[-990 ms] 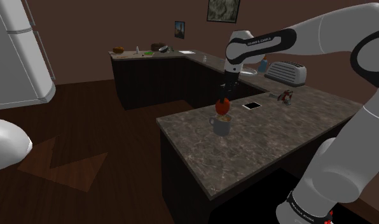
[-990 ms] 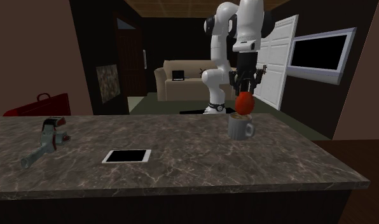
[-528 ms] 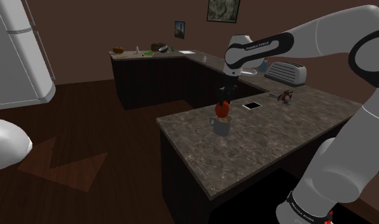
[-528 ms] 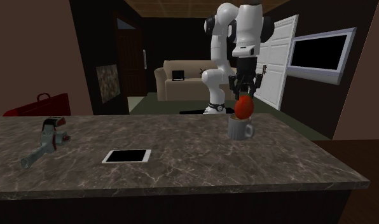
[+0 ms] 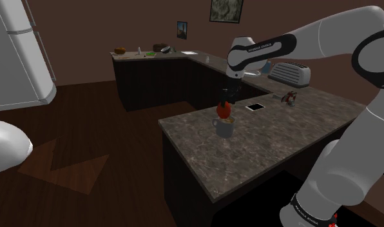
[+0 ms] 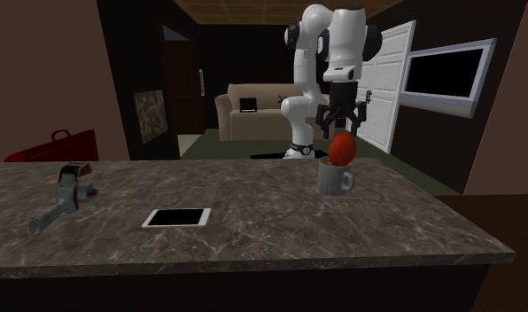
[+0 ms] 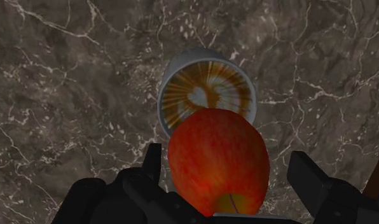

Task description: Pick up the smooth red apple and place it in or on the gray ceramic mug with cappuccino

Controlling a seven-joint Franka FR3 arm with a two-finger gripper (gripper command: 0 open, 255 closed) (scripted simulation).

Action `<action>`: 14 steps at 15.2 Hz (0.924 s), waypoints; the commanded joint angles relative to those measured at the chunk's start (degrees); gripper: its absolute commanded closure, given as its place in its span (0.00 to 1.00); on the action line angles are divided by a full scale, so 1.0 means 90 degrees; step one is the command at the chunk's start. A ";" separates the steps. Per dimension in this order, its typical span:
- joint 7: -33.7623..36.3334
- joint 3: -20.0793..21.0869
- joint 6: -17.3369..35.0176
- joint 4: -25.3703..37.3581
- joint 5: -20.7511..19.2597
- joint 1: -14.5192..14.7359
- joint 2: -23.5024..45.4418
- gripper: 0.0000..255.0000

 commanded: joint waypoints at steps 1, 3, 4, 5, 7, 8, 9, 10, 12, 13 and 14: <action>-0.0002 -0.0001 -0.0002 -0.0006 0.0000 -0.0001 0.0001 0.00; 0.0032 0.0013 -0.0225 0.0150 -0.0021 0.0005 -0.0069 0.00; 0.0041 0.0016 -0.0438 0.0325 -0.0033 0.0004 -0.0108 0.00; 0.0048 0.0018 -0.0651 0.0509 -0.0042 0.0003 -0.0139 0.00; 0.0052 0.0019 -0.0818 0.0659 -0.0047 0.0002 -0.0156 0.00; 0.0052 0.0019 -0.0818 0.0659 -0.0047 0.0002 -0.0156 0.00; 0.0052 0.0019 -0.0818 0.0659 -0.0047 0.0002 -0.0157 0.00; 0.0052 0.0019 -0.0818 0.0659 -0.0047 0.0002 -0.0156 0.00; 0.0052 0.0019 -0.0818 0.0659 -0.0047 0.0002 -0.0156 0.00; 0.0052 0.0019 -0.0818 0.0659 -0.0047 0.0002 -0.0156 0.00; 0.0052 0.0019 -0.0818 0.0659 -0.0047 0.0002 -0.0156 0.00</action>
